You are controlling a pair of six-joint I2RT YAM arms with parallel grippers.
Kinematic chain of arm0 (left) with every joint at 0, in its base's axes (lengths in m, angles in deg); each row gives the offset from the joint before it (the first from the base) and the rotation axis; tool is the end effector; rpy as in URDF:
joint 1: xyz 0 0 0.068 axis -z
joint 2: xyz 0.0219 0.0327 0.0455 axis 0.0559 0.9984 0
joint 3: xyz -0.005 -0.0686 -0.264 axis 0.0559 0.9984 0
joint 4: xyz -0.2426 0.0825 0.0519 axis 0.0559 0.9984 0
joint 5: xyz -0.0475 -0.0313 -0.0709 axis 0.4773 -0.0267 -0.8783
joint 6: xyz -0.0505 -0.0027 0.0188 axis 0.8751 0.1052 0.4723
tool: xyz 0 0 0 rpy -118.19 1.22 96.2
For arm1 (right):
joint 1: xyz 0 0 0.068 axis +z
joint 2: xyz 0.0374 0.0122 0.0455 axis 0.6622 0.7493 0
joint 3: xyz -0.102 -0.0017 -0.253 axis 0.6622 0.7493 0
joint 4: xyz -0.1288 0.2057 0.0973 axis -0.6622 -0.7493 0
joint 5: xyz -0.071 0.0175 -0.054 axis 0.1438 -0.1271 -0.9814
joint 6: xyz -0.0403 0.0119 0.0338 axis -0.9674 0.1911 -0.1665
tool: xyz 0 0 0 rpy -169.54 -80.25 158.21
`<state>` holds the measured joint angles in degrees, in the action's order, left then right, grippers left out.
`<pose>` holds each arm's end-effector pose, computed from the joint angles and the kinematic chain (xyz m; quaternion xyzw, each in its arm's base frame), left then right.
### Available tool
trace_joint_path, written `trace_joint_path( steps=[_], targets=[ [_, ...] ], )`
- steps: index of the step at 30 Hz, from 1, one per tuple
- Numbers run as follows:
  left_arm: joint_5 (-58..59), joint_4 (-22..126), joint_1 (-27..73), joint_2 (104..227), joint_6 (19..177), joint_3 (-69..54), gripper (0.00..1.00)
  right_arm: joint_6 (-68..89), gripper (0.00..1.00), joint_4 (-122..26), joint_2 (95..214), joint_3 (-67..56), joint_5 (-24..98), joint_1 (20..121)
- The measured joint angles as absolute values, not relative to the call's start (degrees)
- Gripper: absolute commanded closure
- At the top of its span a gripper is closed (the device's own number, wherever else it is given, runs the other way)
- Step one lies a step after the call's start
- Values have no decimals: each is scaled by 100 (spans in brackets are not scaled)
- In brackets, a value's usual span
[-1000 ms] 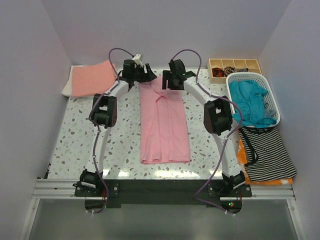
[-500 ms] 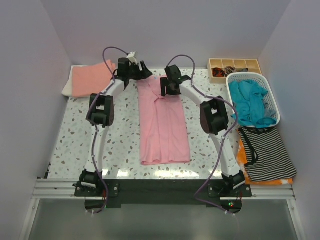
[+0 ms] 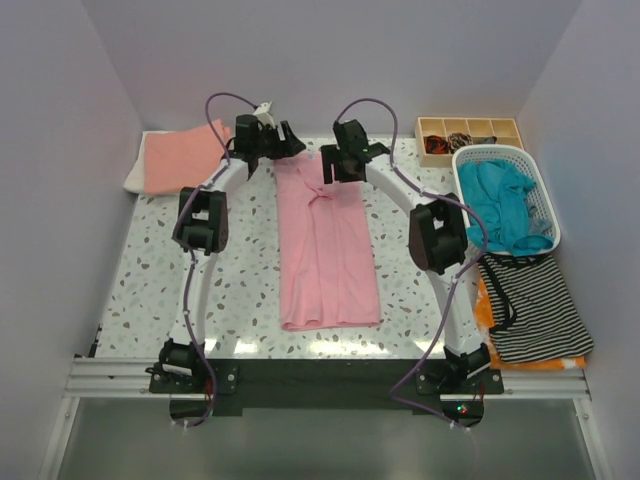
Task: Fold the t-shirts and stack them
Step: Grab the bottom of the folded rectangular tshirt with both arms
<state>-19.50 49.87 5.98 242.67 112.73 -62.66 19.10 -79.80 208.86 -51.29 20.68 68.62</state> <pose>0.5896 -0.1125 0.1433 0.0187 0.8122 -0.3586 0.4598 0.4793 0.2394 0.2188 -0.0658 0.9233 0.0655 0.3726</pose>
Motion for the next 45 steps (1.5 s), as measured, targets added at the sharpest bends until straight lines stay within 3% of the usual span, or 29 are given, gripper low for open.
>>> trace_joint_path(
  steps=[24, 31, 37, 40, 45],
  targets=[
    [-2009, 4911, 598, 24335, 11299, -6266, 23, 1956, 23, -8601, 21548, -5439, 2260, 7013],
    [-2046, 4943, 598, 24367, 11290, -6432, 21, 1901, 22, -7722, 20438, -3715, 2217, 7007],
    [-1989, 4961, 598, 23838, 11209, -6430, 20, 1842, 22, -7484, 19295, -3339, 2072, 7004],
    [-1948, 4924, 598, 23034, 11155, -5886, 23, 1869, 22, -7442, 18617, -3053, 1889, 7002],
    [-1596, 4561, 697, 20457, 11137, -2819, 23, 2072, 22, -7512, 17623, -1693, 1965, 6989]
  ],
)
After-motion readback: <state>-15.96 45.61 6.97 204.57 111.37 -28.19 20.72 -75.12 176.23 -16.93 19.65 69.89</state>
